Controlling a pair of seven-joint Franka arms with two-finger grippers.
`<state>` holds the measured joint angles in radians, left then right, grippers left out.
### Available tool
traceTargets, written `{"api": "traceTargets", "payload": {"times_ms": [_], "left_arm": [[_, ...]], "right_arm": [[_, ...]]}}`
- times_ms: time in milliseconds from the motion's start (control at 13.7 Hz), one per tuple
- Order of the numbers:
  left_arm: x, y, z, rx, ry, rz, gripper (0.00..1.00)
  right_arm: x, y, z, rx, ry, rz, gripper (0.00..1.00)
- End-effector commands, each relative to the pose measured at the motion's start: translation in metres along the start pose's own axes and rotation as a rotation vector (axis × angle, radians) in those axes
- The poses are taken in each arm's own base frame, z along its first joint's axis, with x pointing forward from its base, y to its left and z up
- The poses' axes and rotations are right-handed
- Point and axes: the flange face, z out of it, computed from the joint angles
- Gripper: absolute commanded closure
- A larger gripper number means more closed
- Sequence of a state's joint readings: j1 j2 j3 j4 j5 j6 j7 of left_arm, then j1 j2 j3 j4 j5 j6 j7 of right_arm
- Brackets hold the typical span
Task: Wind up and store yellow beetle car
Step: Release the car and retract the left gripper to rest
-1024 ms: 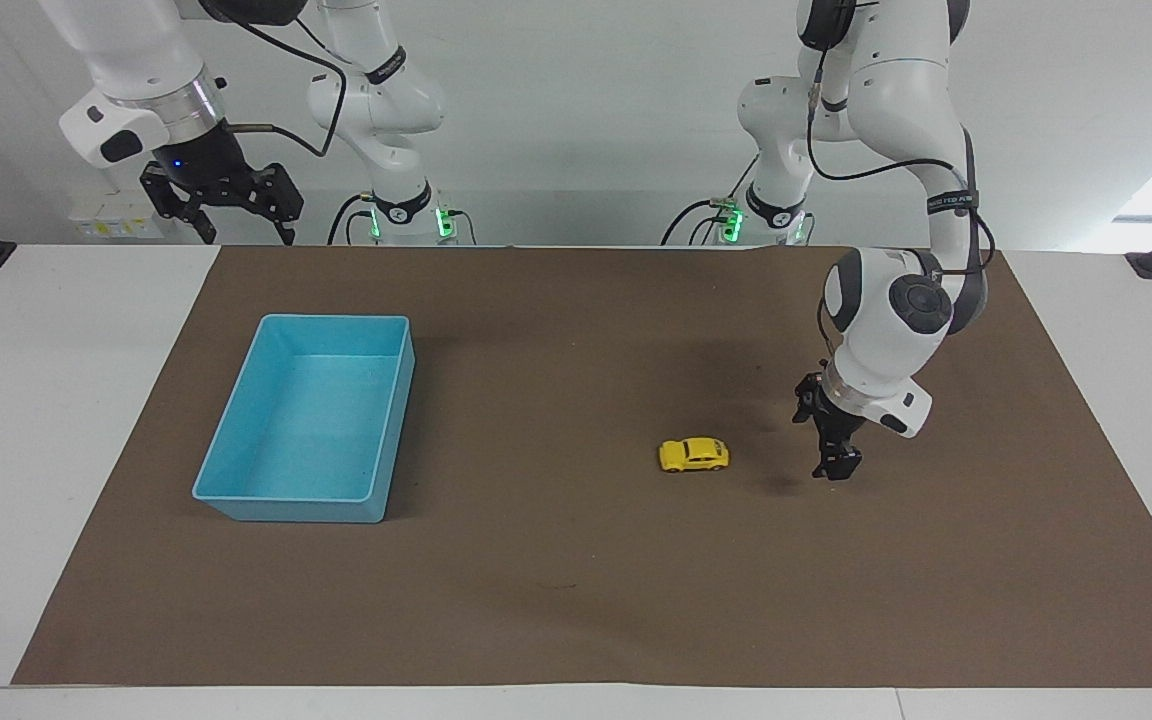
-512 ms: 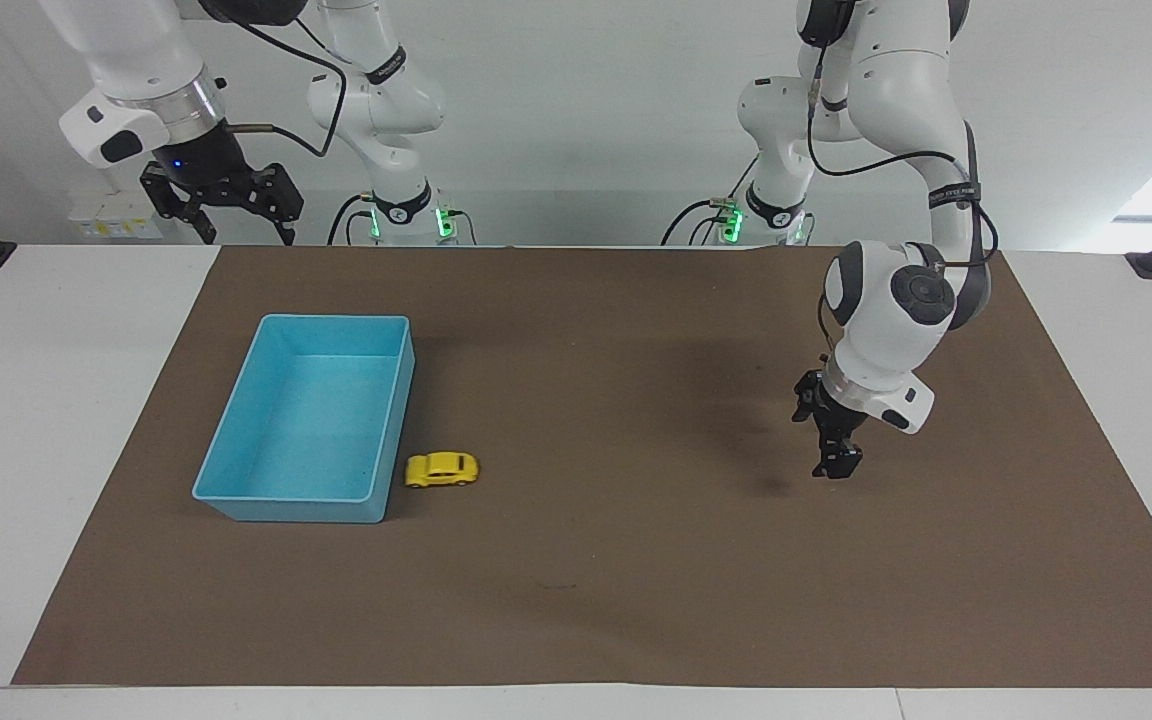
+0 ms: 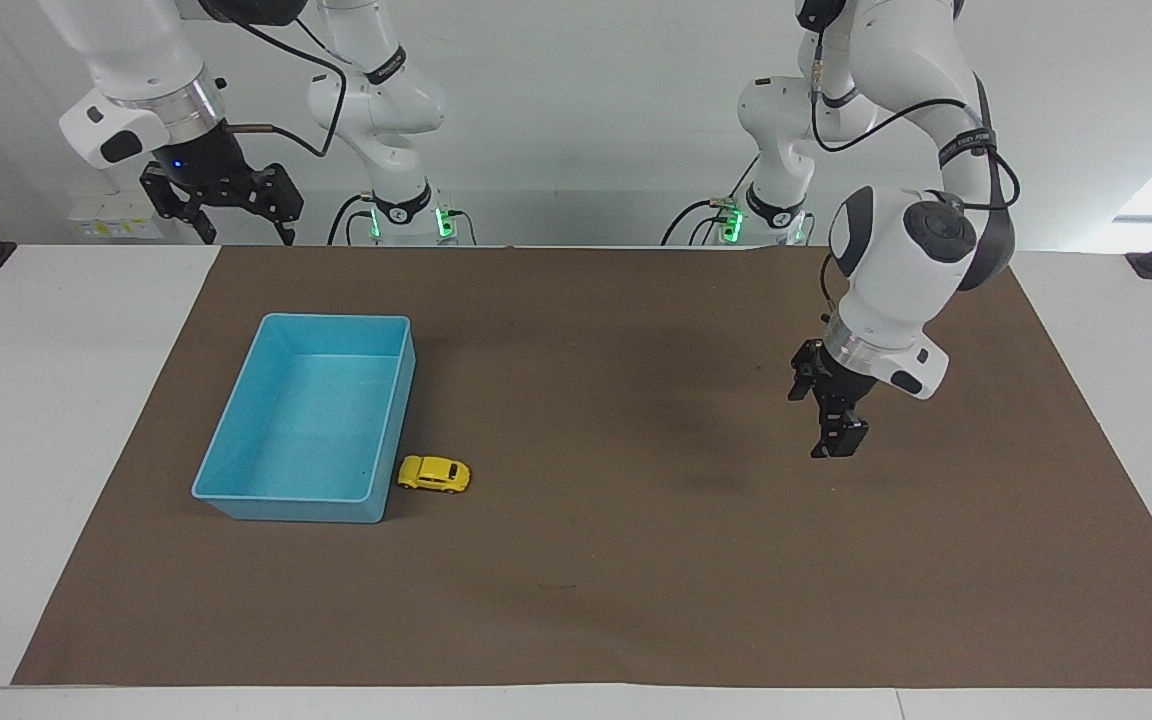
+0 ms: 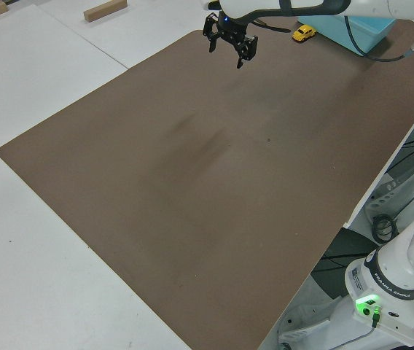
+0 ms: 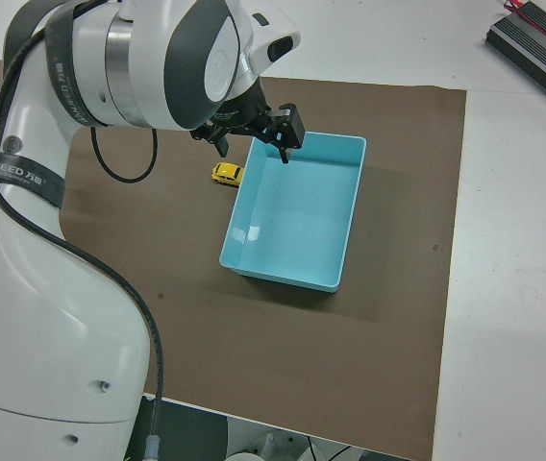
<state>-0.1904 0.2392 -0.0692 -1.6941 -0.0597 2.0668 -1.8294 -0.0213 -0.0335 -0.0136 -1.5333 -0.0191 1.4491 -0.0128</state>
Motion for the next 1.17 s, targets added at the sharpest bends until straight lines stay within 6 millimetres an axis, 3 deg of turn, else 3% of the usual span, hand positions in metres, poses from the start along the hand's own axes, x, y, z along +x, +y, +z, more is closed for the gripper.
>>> {"api": "traceTargets", "payload": {"times_ms": [0,366,659,1098], "left_arm": [[0.005,-0.013,-0.056,-0.034,-0.009,-0.013,0.0],[0.018,-0.014,-0.11,-0.049,-0.002,-0.023,0.0],[0.05,-0.01,-0.149,-0.062,0.012,-0.026,0.0],[0.103,-0.025,-0.199,0.001,0.03,0.392,0.0]], "right_arm": [[-0.004,0.002,-0.004,0.014,0.0,0.008,0.0],[-0.004,0.002,-0.004,0.014,0.002,0.008,0.0],[-0.004,0.002,-0.004,0.014,0.002,0.008,0.0],[-0.004,0.002,-0.004,0.014,-0.001,0.008,0.0]]}}
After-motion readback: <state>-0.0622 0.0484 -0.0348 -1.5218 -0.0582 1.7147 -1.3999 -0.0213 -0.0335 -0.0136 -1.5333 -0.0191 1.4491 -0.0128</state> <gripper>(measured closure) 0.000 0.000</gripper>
